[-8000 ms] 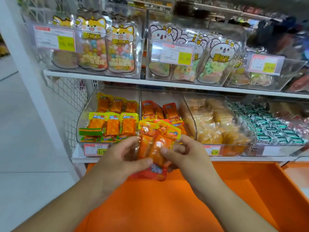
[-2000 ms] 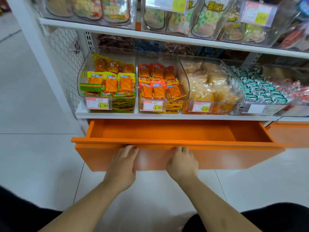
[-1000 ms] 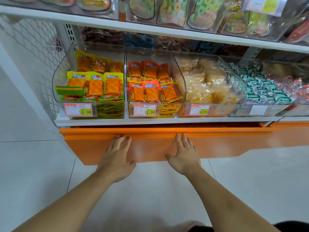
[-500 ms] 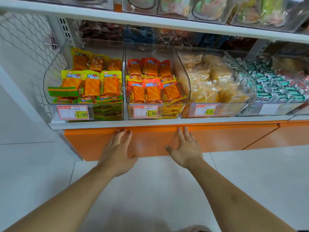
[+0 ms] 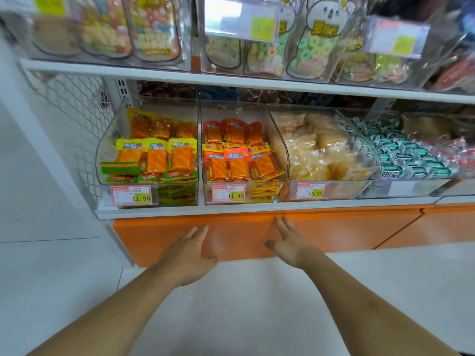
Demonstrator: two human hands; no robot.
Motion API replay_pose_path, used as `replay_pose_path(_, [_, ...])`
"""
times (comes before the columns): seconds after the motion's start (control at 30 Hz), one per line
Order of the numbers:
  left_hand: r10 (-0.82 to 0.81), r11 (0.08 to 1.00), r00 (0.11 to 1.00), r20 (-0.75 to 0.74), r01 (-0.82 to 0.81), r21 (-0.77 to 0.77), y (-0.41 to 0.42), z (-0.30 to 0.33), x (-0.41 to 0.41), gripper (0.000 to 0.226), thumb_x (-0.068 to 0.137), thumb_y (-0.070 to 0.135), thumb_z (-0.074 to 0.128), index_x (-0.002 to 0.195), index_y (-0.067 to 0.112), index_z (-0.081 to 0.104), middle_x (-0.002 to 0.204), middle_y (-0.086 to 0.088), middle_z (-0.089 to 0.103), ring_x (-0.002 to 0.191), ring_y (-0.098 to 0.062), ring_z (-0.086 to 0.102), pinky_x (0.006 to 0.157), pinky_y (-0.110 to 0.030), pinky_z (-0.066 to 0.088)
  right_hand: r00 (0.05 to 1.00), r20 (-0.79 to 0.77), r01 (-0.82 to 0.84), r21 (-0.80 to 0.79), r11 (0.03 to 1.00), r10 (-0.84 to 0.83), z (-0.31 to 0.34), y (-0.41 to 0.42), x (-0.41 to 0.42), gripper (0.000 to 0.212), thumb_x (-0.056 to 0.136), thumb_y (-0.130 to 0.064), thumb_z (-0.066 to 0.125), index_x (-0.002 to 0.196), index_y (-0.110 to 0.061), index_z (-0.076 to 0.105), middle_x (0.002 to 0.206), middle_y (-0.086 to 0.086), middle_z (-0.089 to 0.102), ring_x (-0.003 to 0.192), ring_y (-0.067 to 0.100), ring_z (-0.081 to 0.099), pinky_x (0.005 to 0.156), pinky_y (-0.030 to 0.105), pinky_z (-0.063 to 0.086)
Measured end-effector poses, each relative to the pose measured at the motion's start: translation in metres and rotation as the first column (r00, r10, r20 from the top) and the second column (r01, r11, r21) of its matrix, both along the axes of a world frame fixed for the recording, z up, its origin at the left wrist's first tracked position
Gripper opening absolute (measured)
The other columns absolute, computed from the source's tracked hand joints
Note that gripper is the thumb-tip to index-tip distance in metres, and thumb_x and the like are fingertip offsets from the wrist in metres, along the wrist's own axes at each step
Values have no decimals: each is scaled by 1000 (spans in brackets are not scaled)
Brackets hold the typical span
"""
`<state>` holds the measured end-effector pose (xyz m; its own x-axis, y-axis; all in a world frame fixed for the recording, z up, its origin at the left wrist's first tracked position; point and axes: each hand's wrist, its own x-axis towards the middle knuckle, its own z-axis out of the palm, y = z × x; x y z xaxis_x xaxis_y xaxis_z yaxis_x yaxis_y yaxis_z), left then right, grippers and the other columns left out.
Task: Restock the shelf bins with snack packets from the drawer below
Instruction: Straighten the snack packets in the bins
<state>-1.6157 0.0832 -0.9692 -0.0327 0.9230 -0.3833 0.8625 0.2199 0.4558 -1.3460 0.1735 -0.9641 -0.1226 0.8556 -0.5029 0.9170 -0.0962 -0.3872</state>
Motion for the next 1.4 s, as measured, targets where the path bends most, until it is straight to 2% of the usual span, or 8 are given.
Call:
replay_pose_path(0.1, [-75, 996, 997, 26, 74, 40, -17, 28, 6, 82, 97, 57, 56, 164, 33, 17, 170, 21, 9, 153, -12, 28, 121, -35, 34, 995, 11, -97, 13, 995, 97, 25, -12, -4, 75, 97, -52, 54, 164, -34, 24, 174, -9, 8, 157, 27, 22, 124, 50, 29])
replay_pose_path(0.27, [-137, 974, 990, -38, 141, 174, -44, 90, 9, 66, 100, 54, 53, 159, 34, 32, 165, 21, 25, 145, -7, 38, 116, -27, 37, 978, 20, -207, 137, 969, 206, 88, -45, -19, 46, 101, -39, 56, 145, -29, 54, 149, 0, 55, 127, 21, 58, 91, 30, 50])
replay_pose_path(0.4, [-131, 946, 990, -55, 141, 292, -57, 133, 6, 60, 100, 57, 50, 155, 38, 35, 160, 25, 31, 139, -4, 42, 112, -29, 42, 962, 55, -273, 262, 926, 269, 127, -64, -21, 61, 100, -45, 56, 158, -30, 40, 164, -5, 39, 150, 18, 37, 118, 33, 34])
replay_pose_path(0.57, [-131, 892, 990, -48, 138, 430, -41, 162, 9, 58, 101, 55, 49, 154, 35, 39, 158, 28, 31, 144, -2, 38, 116, -28, 38, 917, 202, -399, 471, 787, 344, 162, -64, -24, 43, 90, -15, 55, 132, -21, 50, 137, -2, 53, 128, 29, 52, 90, 34, 44])
replay_pose_path(0.7, [-173, 877, 985, -28, 167, 450, 2, 164, 18, 56, 103, 51, 47, 154, 30, 38, 156, 21, 34, 140, -4, 40, 114, -26, 37, 890, 265, -452, 613, 648, 370, 161, -30, -30, 40, 103, -30, 48, 142, -19, 50, 148, -5, 49, 133, 23, 47, 112, 33, 33])
replay_pose_path(0.93, [-215, 894, 965, -148, 255, 367, 77, 123, 39, 61, 106, 52, 37, 158, 22, 29, 161, 8, 29, 151, -16, 30, 119, -38, 36, 923, 69, -364, 473, 802, 378, 135, 32, -73, 43, 109, -23, 40, 150, -11, 47, 159, 9, 37, 151, 28, 31, 122, 35, 30])
replay_pose_path(1.2, [-249, 922, 936, -248, 307, 234, 93, 119, 37, 77, 103, 55, 39, 165, 17, 14, 174, 1, 8, 160, -19, 8, 130, -38, 14, 913, 139, -406, 408, 818, 384, 137, 56, -72, 48, 88, -25, 36, 121, -2, 62, 104, 8, 56, 111, 29, 52, 92, 33, 43])
replay_pose_path(1.4, [-255, 925, 944, -208, 301, 234, 87, 121, 35, 76, 103, 59, 39, 164, 20, 18, 173, 3, 8, 160, -19, 7, 130, -38, 14, 928, 92, -367, 394, 843, 361, 135, 49, -65, 28, 100, -16, 40, 108, -4, 65, 106, 9, 60, 110, 25, 50, 94, 42, 47])
